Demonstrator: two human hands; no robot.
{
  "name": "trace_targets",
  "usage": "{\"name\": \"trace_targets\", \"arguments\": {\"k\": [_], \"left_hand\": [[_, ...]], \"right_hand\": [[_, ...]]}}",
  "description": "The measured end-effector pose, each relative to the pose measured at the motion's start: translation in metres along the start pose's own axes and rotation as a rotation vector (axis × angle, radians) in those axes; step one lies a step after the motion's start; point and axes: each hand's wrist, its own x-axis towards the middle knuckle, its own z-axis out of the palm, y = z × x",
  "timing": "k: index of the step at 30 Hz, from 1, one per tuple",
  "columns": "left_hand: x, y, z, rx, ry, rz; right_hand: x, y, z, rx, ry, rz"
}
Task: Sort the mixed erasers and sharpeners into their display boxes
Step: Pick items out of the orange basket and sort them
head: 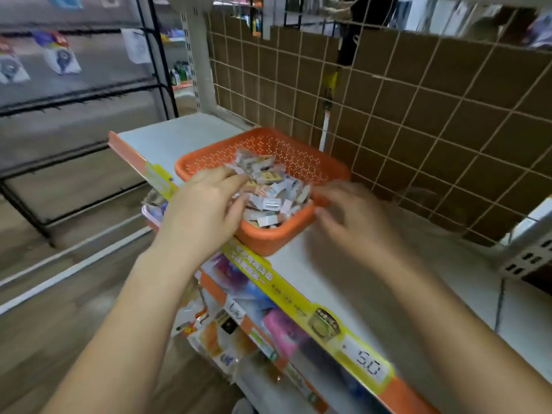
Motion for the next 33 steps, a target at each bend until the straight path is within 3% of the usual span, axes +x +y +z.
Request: {"name": "trace_targets", "arguments": {"k": [9, 13, 19, 22, 26, 33], "left_hand": [[0.070, -0.089, 0.030, -0.024, -0.160, -0.094], [0.104, -0.101, 0.047, -0.101, -0.340, -0.022], [0.126, -0.104, 0.071, 0.069, -0.638, 0.034], [0.130, -0.103, 0.080, 0.098, -0.662, 0.053], [0.132, -0.107, 0.085, 0.098, -0.637, 0.054], [0.129, -0.110, 0.077, -0.197, -0.505, -0.091]], "right_hand": [[0.113, -0.017, 0.060, -0.004, -0.190, 0.075], [0.142, -0.018, 0.083, -0.009, -0.329, 0.172], [0.155, -0.017, 0.088, -0.025, -0.444, 0.189], [0.162, -0.012, 0.098, -0.069, -0.421, 0.222], [0.164, -0.009, 0.099, 0.044, -0.396, 0.243], [0.160, 0.000, 0.093, 0.268, -0.241, 0.334]]}}
